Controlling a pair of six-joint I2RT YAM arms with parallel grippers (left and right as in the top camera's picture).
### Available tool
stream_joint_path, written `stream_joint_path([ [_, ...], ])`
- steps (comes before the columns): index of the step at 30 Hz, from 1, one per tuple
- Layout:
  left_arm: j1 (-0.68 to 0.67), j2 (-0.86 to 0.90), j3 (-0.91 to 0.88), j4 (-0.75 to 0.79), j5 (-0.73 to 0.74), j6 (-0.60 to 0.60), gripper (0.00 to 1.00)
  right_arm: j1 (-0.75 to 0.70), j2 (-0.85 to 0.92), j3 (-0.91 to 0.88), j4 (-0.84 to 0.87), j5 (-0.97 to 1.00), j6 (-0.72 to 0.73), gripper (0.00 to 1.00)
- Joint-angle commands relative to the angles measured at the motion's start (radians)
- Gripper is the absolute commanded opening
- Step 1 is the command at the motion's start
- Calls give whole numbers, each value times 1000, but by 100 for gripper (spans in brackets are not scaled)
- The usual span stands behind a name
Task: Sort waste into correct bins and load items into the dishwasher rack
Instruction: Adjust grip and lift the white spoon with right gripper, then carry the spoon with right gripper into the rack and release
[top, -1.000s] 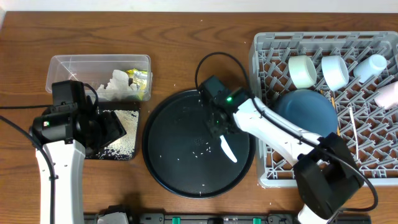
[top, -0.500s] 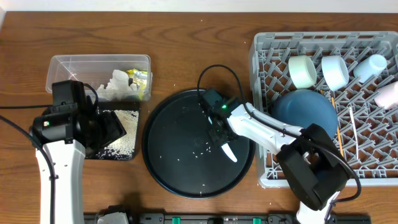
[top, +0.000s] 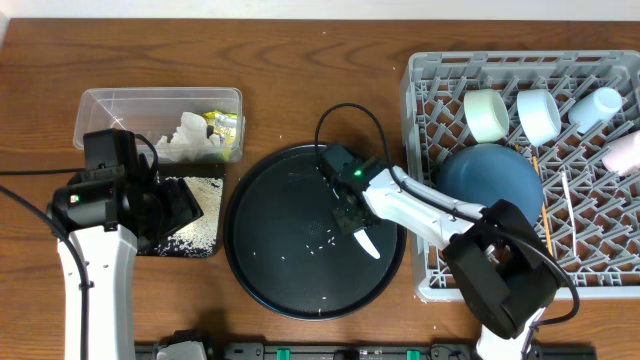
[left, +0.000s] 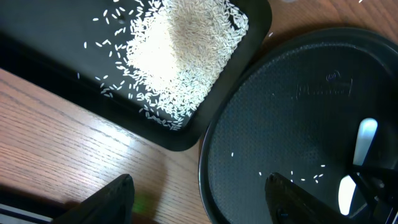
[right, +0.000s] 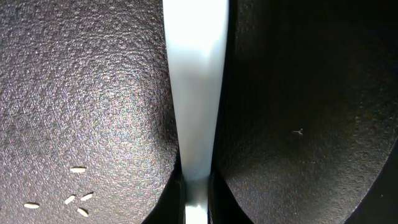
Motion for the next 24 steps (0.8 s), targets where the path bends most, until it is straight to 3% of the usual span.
stream_joint_path([
  [1,4,3,-6,-3,-6,-5,69,12,43,18,-34,-23,9,1],
  [16,4,3,-6,-3,-6,-4,69,-54,-169,144,-165,-22,-13,1],
  [24,4,3,-6,-3,-6,-5,69,-210,-335,144,-273,68,-61,1],
])
